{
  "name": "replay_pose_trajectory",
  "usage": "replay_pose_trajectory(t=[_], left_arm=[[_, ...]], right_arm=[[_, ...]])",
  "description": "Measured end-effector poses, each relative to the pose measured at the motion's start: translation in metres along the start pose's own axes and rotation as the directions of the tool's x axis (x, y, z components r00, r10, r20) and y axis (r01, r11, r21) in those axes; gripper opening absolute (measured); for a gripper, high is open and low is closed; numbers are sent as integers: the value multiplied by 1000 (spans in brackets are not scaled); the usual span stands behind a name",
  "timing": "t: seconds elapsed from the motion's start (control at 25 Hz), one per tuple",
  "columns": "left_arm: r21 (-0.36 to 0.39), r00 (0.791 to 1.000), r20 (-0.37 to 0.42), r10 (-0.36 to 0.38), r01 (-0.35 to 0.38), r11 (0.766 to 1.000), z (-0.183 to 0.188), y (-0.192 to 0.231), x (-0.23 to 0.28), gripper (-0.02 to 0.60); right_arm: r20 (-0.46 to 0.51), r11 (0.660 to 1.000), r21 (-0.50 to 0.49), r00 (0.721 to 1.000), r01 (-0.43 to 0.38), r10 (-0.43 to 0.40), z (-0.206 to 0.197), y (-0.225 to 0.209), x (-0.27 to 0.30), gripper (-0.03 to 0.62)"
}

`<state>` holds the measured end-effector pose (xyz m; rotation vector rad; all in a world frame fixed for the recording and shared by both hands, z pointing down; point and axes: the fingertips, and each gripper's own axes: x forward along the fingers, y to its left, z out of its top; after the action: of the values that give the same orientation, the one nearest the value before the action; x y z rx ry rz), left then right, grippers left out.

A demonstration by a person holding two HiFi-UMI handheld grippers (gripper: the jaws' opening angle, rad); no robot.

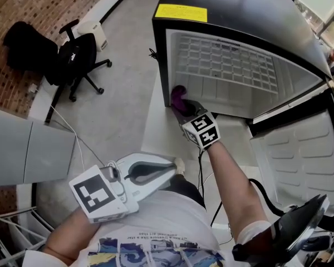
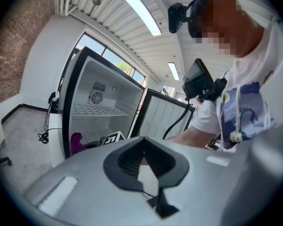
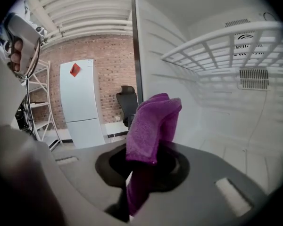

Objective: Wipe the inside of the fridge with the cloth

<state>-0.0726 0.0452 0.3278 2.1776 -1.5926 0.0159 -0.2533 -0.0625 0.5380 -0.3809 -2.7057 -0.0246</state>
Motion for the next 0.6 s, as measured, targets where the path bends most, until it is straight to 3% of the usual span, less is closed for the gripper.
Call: replay_pose_trajectory(t=[0.28,0.44,0.6], left_arm=[[3,999,-4,-37,37,999,-5,-10,-5,8],[8,998,-10,-64,64,998,-13,-17,-3,8],[13,996,-9,-92,92,996,-6,-16,5,6]], right_arm=[[12,999,44,1000,19,-20,-9,9,-24,54],[64,982,125,986,143,-152,-14,-17,-58,54],[66,941,165,949,295,-309,-14,-66,-95,54]])
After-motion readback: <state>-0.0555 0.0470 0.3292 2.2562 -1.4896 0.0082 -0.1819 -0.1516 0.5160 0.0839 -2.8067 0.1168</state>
